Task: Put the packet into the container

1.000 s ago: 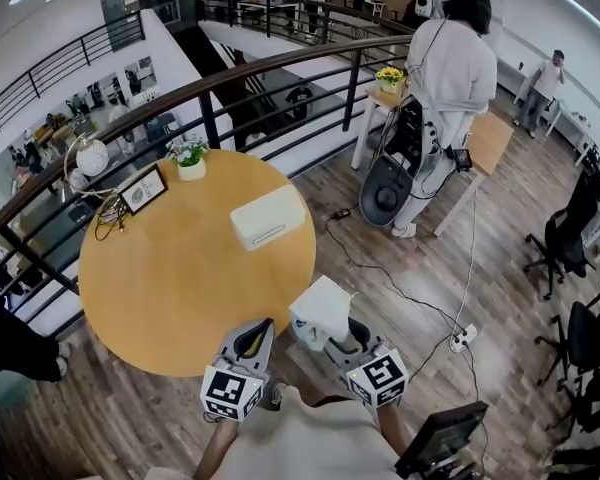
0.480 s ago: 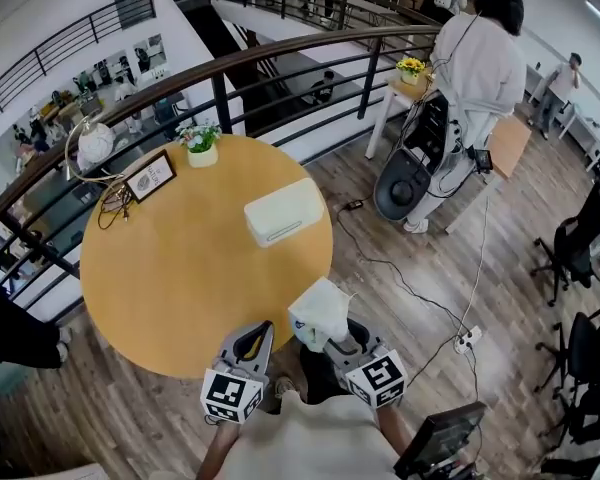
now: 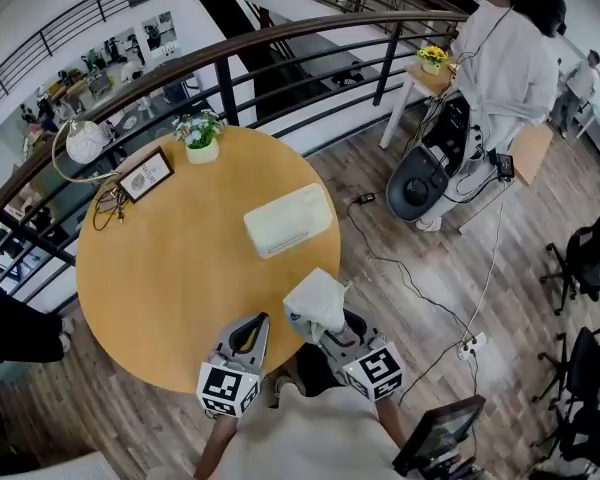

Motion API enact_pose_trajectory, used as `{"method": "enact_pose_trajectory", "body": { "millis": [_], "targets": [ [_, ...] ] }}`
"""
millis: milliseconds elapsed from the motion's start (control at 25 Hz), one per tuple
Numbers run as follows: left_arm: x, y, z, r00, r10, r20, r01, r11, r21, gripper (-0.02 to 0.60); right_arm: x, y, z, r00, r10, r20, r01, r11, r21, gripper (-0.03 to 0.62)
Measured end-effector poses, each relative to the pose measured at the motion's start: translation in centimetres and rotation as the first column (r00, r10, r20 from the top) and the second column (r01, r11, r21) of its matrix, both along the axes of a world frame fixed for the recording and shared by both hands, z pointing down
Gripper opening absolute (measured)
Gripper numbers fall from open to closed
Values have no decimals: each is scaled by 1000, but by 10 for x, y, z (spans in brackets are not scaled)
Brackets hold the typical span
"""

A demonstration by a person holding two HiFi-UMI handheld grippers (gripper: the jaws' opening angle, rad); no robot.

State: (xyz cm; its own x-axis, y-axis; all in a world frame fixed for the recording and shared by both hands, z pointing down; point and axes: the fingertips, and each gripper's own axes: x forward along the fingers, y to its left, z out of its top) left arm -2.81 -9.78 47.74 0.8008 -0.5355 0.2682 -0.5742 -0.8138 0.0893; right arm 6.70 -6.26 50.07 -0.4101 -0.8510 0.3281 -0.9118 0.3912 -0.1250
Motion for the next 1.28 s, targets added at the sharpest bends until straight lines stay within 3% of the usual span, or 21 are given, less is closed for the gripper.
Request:
{"method": "enact_pose_trajectory", "body": {
  "millis": [400,800,1280],
  "targets": [
    [38,-70,-8,995,-94,24,94,996,1,5,48,-89,-7,996,-85,22,85,996,20,218],
    [19,-89,9,973,-220,66,224,973,-51,5,40,-128,16,976,-211,55,213,977,-35,218],
    [9,-117,44,980,-185,70,194,971,-142,5,28,-135,50,979,-199,37,203,967,-153,218]
  ]
}}
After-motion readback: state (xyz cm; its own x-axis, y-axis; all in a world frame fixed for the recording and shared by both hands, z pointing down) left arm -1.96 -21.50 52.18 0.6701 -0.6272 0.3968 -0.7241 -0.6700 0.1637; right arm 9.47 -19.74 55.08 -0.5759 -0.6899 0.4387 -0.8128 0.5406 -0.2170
